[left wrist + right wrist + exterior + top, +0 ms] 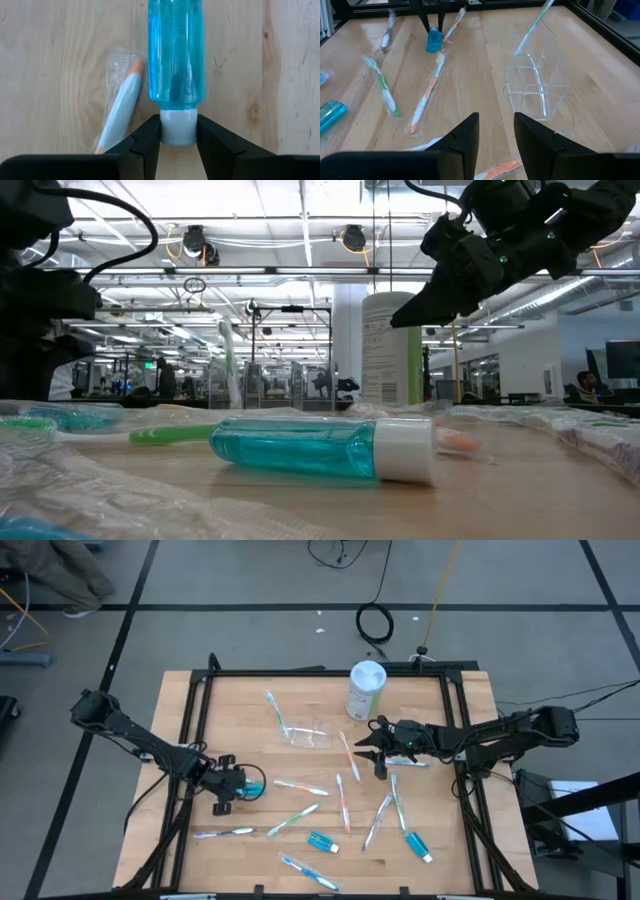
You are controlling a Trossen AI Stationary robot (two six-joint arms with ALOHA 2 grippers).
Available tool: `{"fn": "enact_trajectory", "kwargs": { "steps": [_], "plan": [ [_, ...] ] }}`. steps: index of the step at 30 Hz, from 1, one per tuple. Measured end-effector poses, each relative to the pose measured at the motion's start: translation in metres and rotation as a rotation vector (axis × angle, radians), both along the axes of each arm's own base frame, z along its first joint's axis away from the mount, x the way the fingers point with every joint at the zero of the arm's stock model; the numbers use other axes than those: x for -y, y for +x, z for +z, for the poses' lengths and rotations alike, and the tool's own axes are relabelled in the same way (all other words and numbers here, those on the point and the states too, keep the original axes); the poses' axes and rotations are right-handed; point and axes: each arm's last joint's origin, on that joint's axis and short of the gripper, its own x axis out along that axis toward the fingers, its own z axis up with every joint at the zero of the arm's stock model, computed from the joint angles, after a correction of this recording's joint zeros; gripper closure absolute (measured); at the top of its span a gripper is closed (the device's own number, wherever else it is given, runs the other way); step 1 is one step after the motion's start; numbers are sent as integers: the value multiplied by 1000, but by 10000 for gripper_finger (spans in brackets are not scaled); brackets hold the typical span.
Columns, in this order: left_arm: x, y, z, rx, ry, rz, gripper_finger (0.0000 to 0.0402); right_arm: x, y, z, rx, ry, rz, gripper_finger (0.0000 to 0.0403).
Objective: Pick & Place toothbrushing station
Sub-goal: Put the blue mouthwash into the transparent organizer
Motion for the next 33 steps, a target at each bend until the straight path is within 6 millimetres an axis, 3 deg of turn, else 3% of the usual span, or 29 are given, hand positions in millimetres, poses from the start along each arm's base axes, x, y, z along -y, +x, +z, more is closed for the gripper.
{"fn": "enact_trajectory", "kwargs": {
  "steps": [8, 14, 24, 29, 33],
  "plan": [
    [1, 3, 1, 58, 38, -60, 299, 0, 0, 0, 0, 0, 0, 289],
    [-1, 12, 7, 176, 207, -75, 295, 0, 0, 0, 0, 0, 0, 289],
    [1, 53, 78, 394, 842, -371, 293, 0, 1, 3, 34, -4, 1, 289],
    [-14, 75, 114, 456, 965, -403, 290, 0, 2, 4, 53, -20, 6, 289],
    [-29, 93, 127, 489, 1095, -473, 289, 0, -2, -1, 53, -21, 6, 289]
  ]
}}
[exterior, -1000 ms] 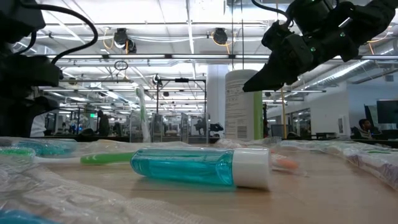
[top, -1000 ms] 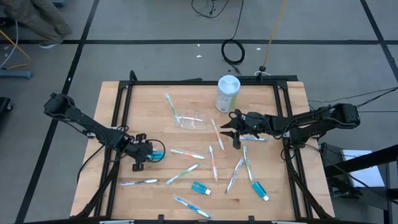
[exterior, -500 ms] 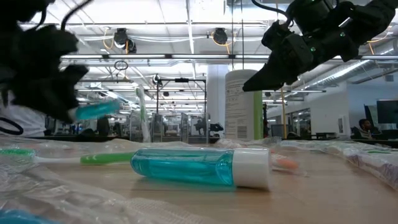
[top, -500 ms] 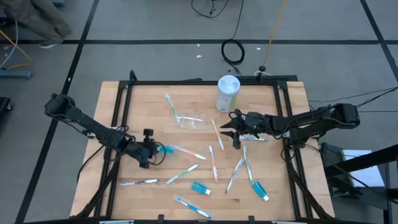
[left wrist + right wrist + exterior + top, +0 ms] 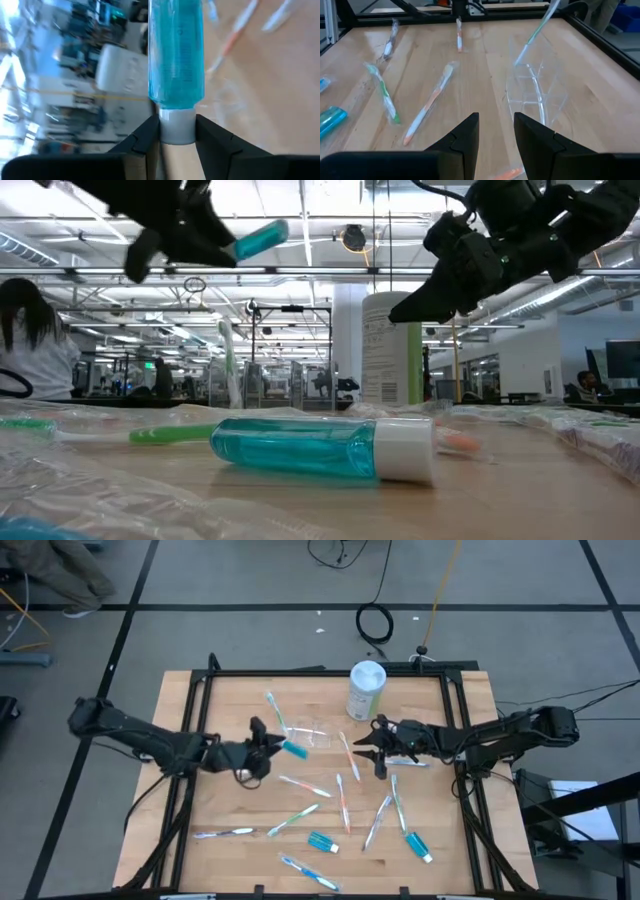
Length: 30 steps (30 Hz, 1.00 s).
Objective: Pick & Place toothbrushing station
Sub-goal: Put the blue mouthwash into the transparent organizer
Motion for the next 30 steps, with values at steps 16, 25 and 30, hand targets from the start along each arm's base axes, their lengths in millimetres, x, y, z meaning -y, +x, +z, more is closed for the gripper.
{"fn": "enact_trajectory", "kwargs": {
  "steps": [16, 25, 30],
  "plan": [
    [-44, 46, -31, -466, 668, -44, 289, -1, -17, -15, 143, 6, -8, 289],
    [-59, 57, -44, -589, 794, -5, 289, -1, -17, -16, 141, 7, -5, 289],
    [-71, 56, -46, -695, 886, -16, 289, -1, -17, -16, 143, 7, -5, 289]
  ]
}}
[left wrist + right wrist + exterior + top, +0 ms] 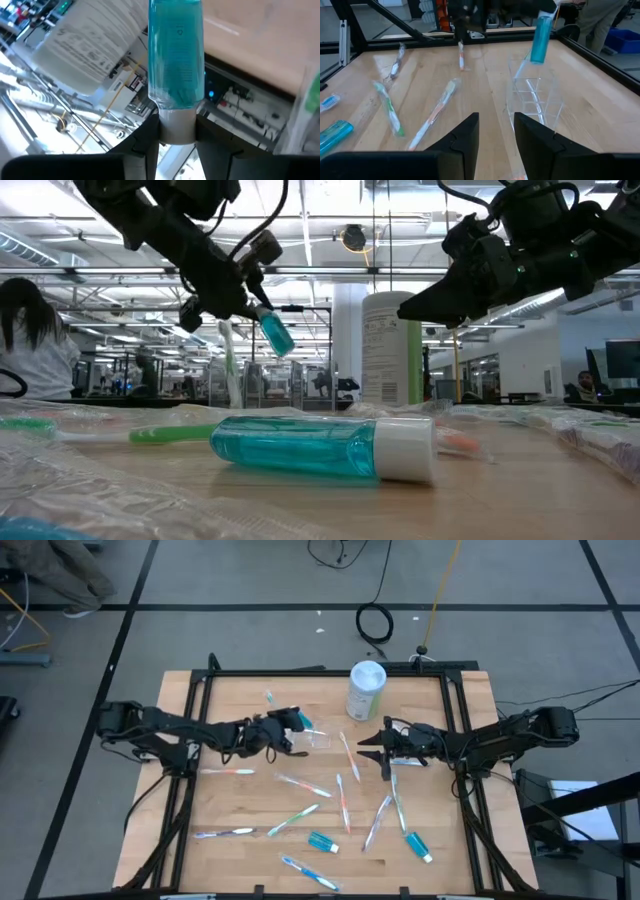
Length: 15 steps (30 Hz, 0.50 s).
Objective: Pick & Place toothbrushing station
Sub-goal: Put the blue mouthwash into the transparent organizer
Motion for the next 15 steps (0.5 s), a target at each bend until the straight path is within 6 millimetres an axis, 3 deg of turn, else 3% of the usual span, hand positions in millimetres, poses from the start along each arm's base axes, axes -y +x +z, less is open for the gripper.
{"fn": "enact_trajectory", "kwargs": {
  "steps": [15],
  "plan": [
    [-3, 1, -7, -69, -45, -96, 289, 0, 0, 0, 0, 0, 0, 289]
  ]
}}
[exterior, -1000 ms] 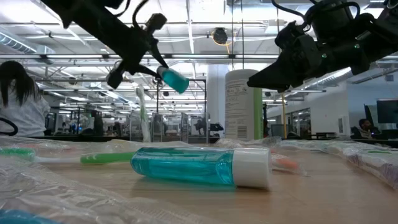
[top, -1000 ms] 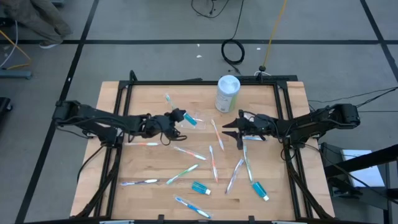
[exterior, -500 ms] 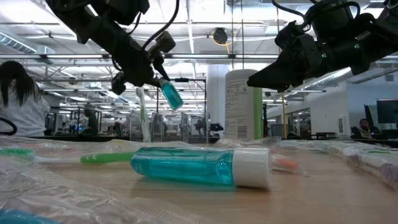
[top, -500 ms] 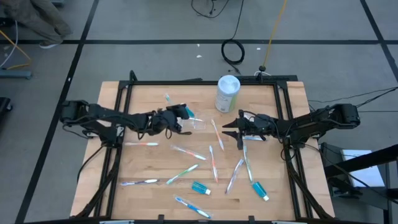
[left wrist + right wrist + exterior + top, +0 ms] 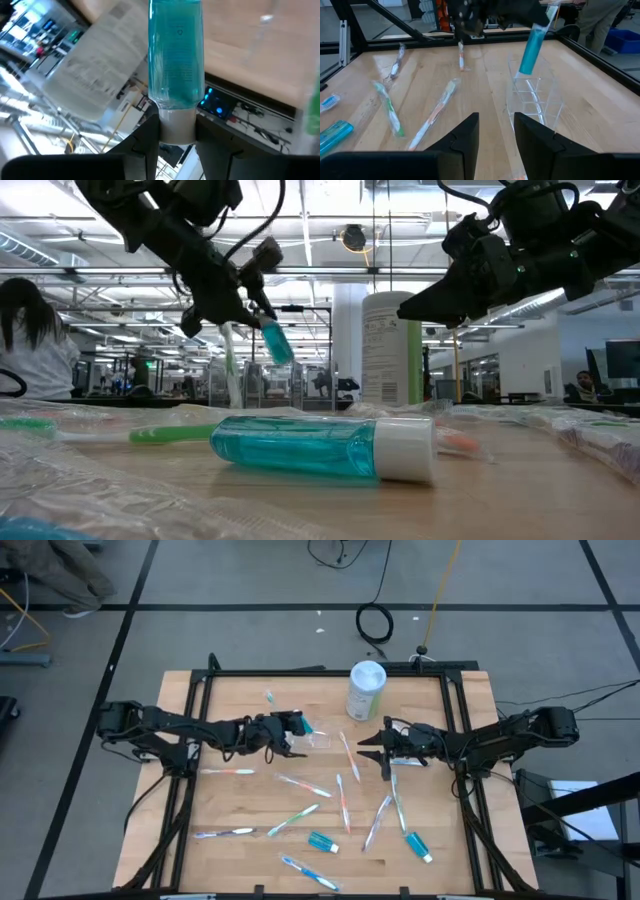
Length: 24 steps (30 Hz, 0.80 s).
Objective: Pick & Place toothbrushing station
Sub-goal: Put the blue mouthwash into the transparent organizer
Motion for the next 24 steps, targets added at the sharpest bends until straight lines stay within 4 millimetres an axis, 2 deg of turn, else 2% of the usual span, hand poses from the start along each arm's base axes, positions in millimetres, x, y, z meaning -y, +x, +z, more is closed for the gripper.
{"fn": "enact_trajectory", "kwargs": {
  "steps": [9, 14, 18, 24],
  "plan": [
    [-3, 5, -18, -145, 72, -28, 289, 0, 0, 0, -3, 0, 0, 289],
    [-3, 8, -18, -123, 67, -46, 289, 0, 0, 0, -4, -7, 1, 289],
    [-2, 9, -18, -43, -26, -37, 289, 0, 0, 0, -3, -7, 2, 289],
    [-2, 9, -19, -41, -34, -37, 289, 0, 0, 0, -3, -7, 2, 289]
  ]
}}
